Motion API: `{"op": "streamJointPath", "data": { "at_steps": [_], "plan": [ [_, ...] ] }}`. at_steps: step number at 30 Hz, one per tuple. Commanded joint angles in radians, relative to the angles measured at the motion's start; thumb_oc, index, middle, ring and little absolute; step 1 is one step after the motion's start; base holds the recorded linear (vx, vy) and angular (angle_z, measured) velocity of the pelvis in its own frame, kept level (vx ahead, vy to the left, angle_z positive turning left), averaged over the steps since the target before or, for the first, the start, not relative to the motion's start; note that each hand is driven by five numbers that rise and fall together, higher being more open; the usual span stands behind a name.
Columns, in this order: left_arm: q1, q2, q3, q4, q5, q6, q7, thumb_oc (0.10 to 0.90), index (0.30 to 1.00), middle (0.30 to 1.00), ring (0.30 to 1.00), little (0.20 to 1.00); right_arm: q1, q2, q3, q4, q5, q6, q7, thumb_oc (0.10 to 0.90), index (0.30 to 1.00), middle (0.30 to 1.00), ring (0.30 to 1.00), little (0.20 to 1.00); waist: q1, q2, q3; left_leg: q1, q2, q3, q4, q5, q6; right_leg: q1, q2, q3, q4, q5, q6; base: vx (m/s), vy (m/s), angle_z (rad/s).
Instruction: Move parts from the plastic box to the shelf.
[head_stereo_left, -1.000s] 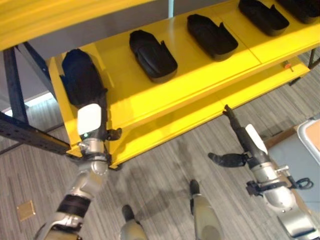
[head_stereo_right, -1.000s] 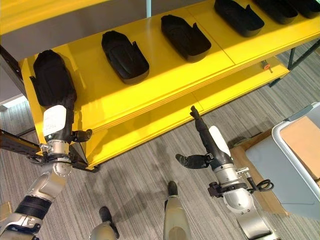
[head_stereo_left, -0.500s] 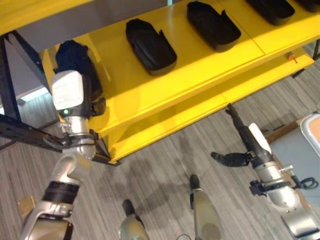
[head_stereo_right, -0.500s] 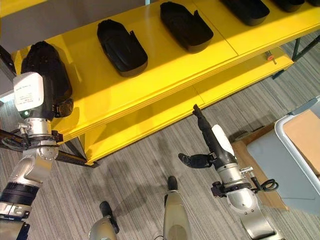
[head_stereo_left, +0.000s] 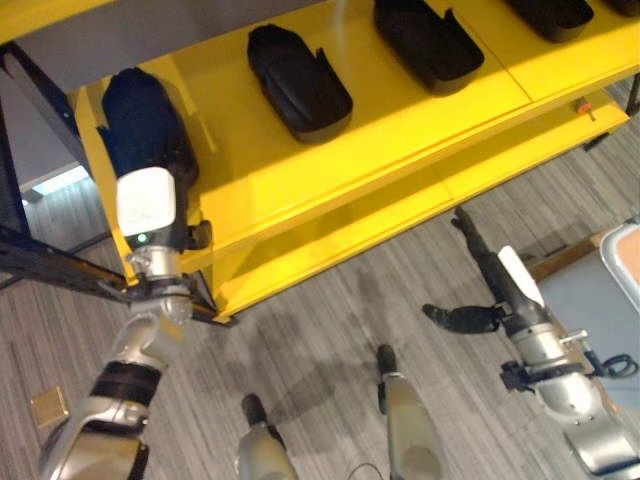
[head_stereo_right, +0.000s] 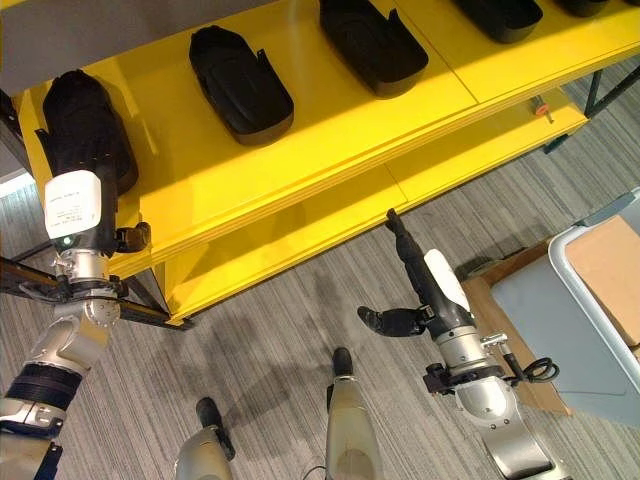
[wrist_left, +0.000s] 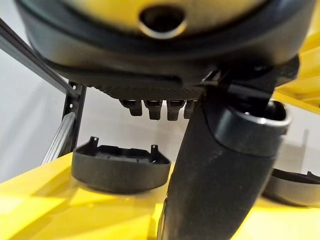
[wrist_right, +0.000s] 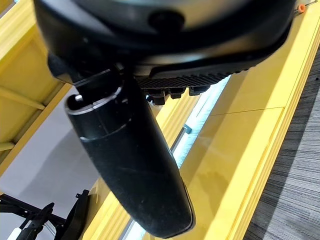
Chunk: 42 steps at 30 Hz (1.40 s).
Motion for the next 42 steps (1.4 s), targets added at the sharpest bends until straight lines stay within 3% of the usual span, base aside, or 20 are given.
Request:
{"op": "streamJointPath", "data": {
  "at_steps": [1, 24, 42],
  "plan": [
    [-0.077, 0.074, 0.015, -0.004, -0.001, 0.009, 0.05, 0.9, 1.0, 1.0, 1.0, 1.0, -0.017, -0.01, -0.062, -0.149, -0.007, -0.1, -0.043, 0.9, 1.0, 1.0, 1.0, 1.0, -0.008, -0.038, -0.074, -0.079, -0.002, -0.055, 0.019, 0.107, 0.029, 0.013, 0.005, 0.006, 0.036, 0.024, -0.001, 0.0, 0.0, 0.0],
    [-0.142, 0.059, -0.031, 0.115, -0.09, 0.001, 0.053, 0.9, 1.0, 1.0, 1.0, 1.0, -0.009, -0.038, -0.059, -0.166, -0.007, -0.112, -0.053, 0.9, 1.0, 1.0, 1.0, 1.0, -0.021, -0.066, -0.059, -0.119, 0.008, -0.054, 0.056, 0.099, 0.029, -0.026, 0.011, 0.021, 0.048, 0.036, -0.002, 0.0, 0.002, -0.01],
    [-0.076, -0.002, -0.012, 0.083, -0.133, -0.011, 0.028, 0.9, 1.0, 1.0, 1.0, 1.0, -0.011, -0.034, -0.062, -0.164, -0.001, -0.102, -0.049, 0.9, 1.0, 1.0, 1.0, 1.0, -0.015, -0.069, -0.054, -0.117, 0.008, -0.058, 0.062, 0.095, 0.03, -0.027, 0.014, 0.027, 0.06, 0.033, -0.005, 0.0, 0.0, 0.0]
  ]
}}
